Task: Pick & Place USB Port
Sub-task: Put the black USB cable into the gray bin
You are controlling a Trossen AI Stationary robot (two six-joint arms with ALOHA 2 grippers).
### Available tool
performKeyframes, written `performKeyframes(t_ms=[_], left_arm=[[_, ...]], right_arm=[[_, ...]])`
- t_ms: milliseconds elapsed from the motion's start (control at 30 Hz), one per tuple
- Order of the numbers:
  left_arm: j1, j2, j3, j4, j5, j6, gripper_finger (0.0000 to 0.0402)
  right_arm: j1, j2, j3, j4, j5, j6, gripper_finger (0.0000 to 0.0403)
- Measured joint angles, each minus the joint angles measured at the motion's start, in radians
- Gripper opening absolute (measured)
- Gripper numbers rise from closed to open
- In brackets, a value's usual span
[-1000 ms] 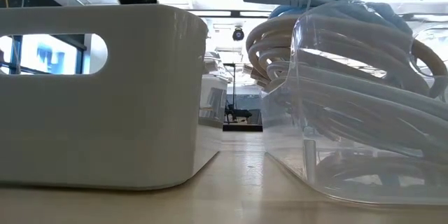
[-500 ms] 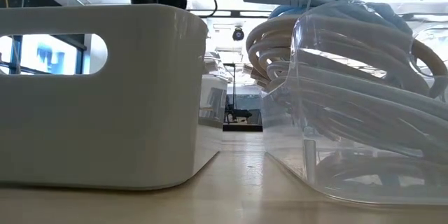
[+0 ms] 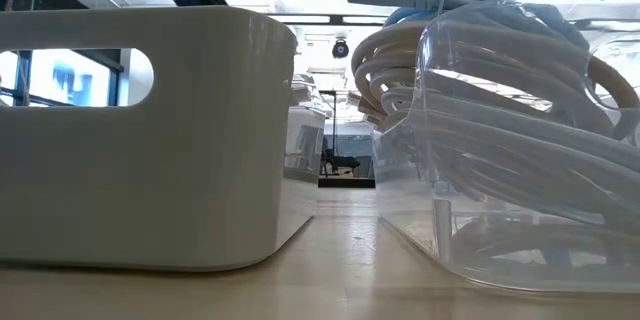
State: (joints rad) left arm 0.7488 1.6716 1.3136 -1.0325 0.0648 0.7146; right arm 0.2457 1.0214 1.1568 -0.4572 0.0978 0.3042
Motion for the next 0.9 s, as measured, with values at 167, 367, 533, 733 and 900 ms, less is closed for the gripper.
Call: performKeyframes(t_ms=[167,367,533,733,900], left_arm=[[0.000,0.046,0.000,0.020,0.014,0.027,0.0230],[-0.001,0.112,0.000,0.028,0.037,0.041,0.0230],[-0.001,0.161,0.000,0.044,0.037,0.041,0.0230],[-0.001,0.199,0.000,0.062,0.001,0.041,0.0230],[-0.001,0.221,0.000,0.102,-0.007,0.042,0.0229]], right_arm=[[-0.011,0.000,0.000,-0.019,0.000,0.000,0.0184],[-0.011,0.001,0.000,-0.021,0.000,-0.017,0.0184],[-0.011,0.001,0.000,-0.022,0.000,-0.018,0.0184],[-0.011,0.001,0.000,-0.022,0.000,-0.018,0.0184],[-0.011,0.001,0.000,-0.025,0.000,-0.018,0.0184]])
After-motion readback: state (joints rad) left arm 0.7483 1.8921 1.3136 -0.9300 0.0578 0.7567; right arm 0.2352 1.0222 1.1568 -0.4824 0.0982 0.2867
